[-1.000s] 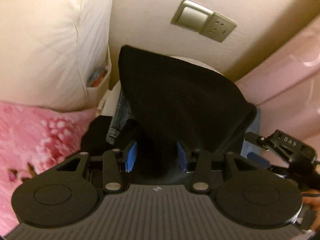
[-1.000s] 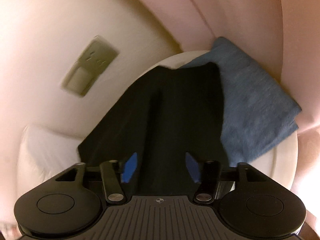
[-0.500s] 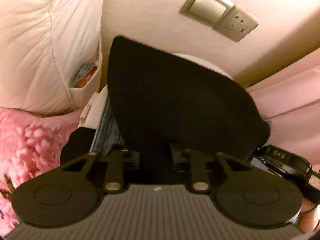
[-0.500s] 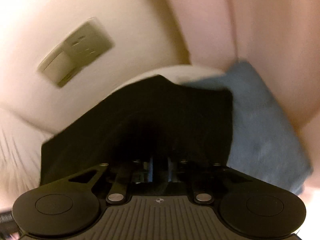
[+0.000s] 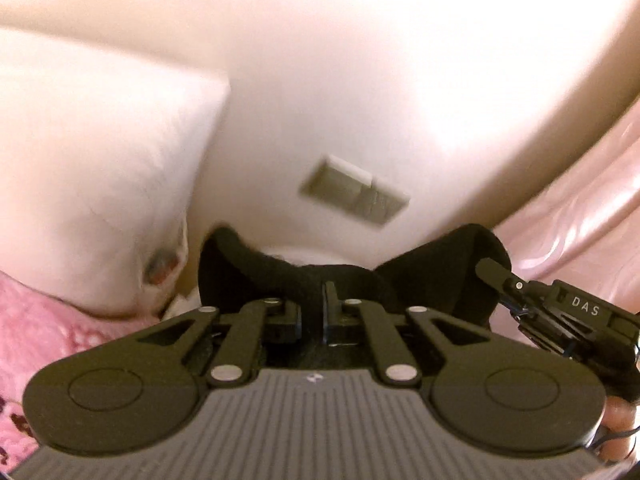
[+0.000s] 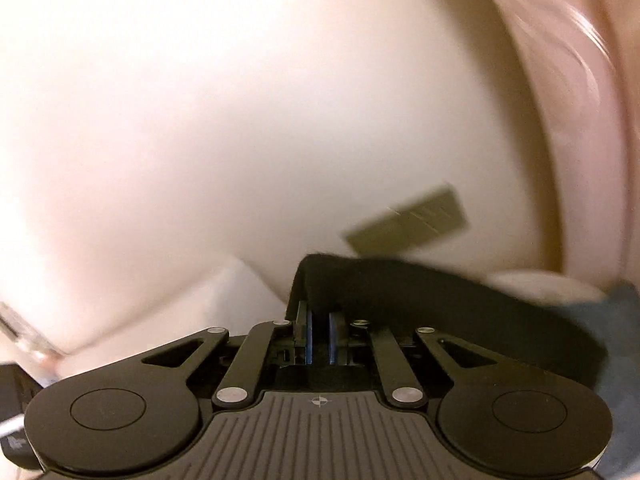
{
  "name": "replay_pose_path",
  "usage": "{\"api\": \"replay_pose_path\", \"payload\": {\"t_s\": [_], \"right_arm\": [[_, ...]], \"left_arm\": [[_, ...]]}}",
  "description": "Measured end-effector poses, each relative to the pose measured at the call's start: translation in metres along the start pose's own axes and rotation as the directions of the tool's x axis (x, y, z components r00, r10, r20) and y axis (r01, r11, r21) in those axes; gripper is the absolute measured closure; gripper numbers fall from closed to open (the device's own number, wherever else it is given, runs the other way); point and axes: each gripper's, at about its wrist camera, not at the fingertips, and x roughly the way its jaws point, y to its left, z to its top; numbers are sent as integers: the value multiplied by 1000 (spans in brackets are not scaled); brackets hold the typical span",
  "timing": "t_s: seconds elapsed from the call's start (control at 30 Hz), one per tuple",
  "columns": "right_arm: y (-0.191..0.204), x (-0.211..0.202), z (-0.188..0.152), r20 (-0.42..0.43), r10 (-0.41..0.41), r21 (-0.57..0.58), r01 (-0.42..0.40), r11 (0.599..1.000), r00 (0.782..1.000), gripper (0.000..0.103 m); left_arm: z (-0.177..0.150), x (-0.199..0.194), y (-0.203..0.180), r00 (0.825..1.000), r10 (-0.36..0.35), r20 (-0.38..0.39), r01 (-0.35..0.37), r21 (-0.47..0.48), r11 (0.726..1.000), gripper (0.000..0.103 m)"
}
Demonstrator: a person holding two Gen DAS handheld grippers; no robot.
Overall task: Fold clothes
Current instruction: 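Carry the black garment with both grippers over to the pink bed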
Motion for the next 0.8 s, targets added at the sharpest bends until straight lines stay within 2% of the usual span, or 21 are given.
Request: {"api": "replay_pose_path", "payload": {"t_s": [0.1,0.2,0.3,0.4,0.5,0.6,0.7,0.8], "right_arm": [[31,-16,9,34,101,-35,-99,994,994,97],[63,-31,11,50,211,-71,-207,976,976,97],[99,-44,4,36,318,-112,-312,943,948,97],[139,-53,-13,-13,422,-145,-420,896,906,97],[181,-61,-40,-77,516,-167,-522,837,853,97],[226,-73,-73,-153,605,-171,-624,763,781,97],[273,-94,-108,-223,687,-151,-721,676,691,97],[310,-111,-152,-312,740,-93,-795,600,595,97]], "left_arm": [[2,-52,6,994,7,106,-5,-20,1000,98],[-4,-110,13,976,29,215,-20,-46,999,98],[-17,-172,20,945,69,319,-48,-75,996,98],[-41,-240,32,901,141,410,-97,-128,987,98],[-71,-311,43,840,229,492,-153,-191,970,98],[-112,-389,46,758,329,564,-222,-253,942,98],[-157,-465,44,666,428,611,-290,-316,903,98],[-208,-532,39,577,531,621,-353,-397,847,98]]}}
